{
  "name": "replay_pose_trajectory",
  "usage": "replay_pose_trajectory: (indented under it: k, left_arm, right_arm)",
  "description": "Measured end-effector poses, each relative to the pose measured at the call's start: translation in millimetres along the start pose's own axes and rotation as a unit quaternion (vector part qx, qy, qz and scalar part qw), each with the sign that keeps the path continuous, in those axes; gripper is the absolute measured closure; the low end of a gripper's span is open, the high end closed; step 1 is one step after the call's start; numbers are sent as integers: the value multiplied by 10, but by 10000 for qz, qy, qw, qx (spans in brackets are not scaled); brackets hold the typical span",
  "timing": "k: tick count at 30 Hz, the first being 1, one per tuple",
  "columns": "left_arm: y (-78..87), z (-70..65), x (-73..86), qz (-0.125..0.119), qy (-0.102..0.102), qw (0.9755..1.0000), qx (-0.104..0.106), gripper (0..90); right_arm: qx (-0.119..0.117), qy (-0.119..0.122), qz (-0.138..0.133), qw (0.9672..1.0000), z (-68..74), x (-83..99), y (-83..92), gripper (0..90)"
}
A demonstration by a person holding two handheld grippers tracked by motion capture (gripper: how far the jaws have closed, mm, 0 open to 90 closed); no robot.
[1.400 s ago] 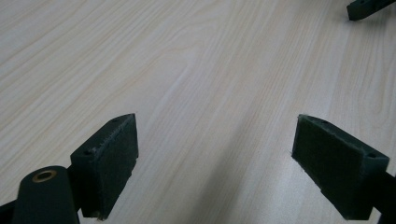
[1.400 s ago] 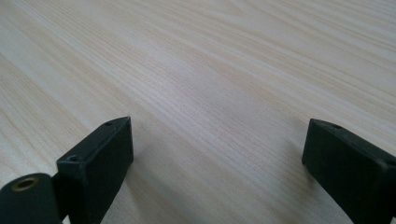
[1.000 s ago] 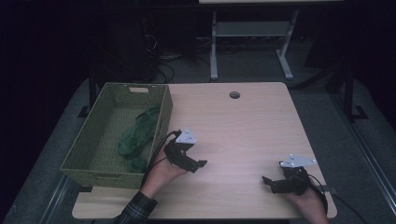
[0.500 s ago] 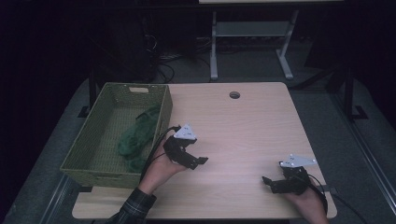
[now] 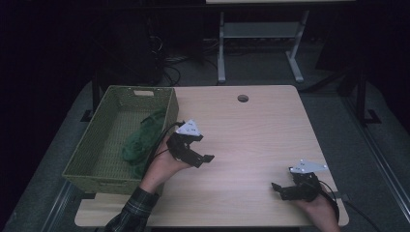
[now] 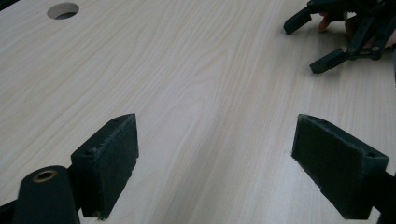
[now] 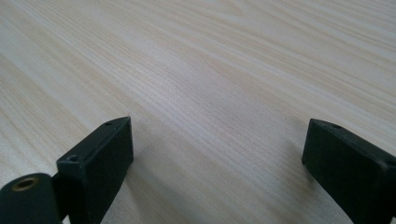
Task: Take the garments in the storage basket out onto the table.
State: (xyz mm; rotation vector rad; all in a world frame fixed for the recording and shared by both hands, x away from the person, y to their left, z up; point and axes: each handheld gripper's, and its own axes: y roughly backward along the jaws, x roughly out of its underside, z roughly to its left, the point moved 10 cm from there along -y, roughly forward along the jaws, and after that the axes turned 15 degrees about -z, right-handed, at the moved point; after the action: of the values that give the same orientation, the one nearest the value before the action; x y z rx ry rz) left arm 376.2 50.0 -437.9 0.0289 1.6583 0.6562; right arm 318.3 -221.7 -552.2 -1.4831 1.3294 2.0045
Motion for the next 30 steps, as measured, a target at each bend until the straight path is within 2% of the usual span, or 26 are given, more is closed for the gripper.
replay_pose_trajectory:
  k: [4, 7, 12, 14, 20, 30]
  left_arm:
    - [43, 70, -55, 38, 7, 10000, 10, 139]
    - [83, 111, -99, -42, 16, 10000, -19, 139]
    - [131, 175, -63, 32, 28, 9999, -140, 139]
    - [163, 195, -85, -48, 50, 9998, -169, 139]
    - [267, 273, -87, -36, 52, 9994, -333, 139]
    - [462, 426, -58, -71, 164, 9982, -580, 139]
  right_arm:
    - [-1, 4, -1, 10000, 0, 0, 0, 83]
    - [-1, 0, 0, 10000, 0, 0, 0, 83]
    - [-1, -2, 1, 10000, 1, 0, 0, 83]
    - [1, 1, 2, 10000, 0, 0, 1, 83]
    - [0, -2, 1, 10000, 0, 0, 0, 83]
    - [-2, 2, 0, 10000, 0, 0, 0, 83]
